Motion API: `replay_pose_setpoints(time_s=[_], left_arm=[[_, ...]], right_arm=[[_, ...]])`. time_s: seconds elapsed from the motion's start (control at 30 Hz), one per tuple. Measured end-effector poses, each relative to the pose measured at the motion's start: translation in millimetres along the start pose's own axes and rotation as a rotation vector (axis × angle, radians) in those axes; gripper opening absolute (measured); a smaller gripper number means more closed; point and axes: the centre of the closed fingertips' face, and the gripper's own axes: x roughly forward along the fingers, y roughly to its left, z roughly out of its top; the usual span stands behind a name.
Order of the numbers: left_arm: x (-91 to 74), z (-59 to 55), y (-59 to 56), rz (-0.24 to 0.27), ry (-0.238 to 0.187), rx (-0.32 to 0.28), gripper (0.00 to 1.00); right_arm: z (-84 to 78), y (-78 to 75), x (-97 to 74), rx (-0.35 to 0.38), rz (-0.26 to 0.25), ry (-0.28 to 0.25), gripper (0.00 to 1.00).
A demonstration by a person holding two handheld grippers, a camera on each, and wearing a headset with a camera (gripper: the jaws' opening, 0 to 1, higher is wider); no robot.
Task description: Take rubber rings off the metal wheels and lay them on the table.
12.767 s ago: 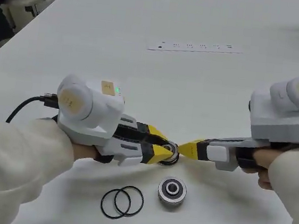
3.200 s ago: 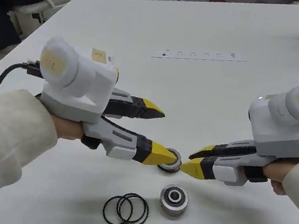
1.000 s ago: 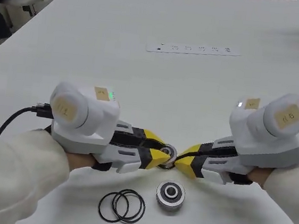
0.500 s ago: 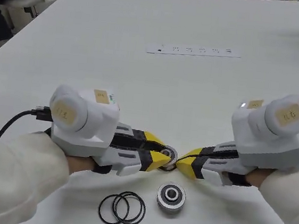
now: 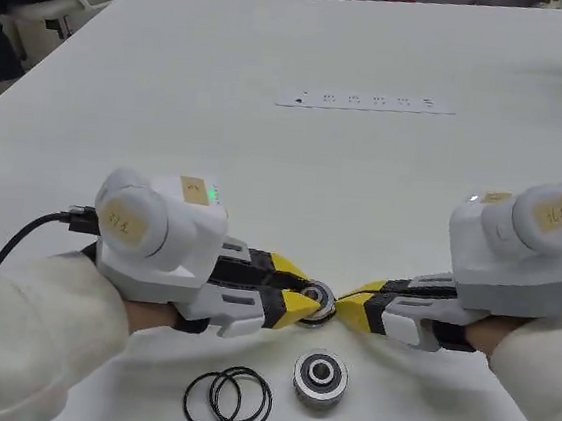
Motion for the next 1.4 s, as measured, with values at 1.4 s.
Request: replay_pose_setpoints(time_s=[1.4], left_arm=[[-1.1,-0.4,-3.2,-0.003,0.005,0.020,0.13]], right_arm=[[13.0,10.7,-2.5,0.111,0.035,-0.053,0.00]])
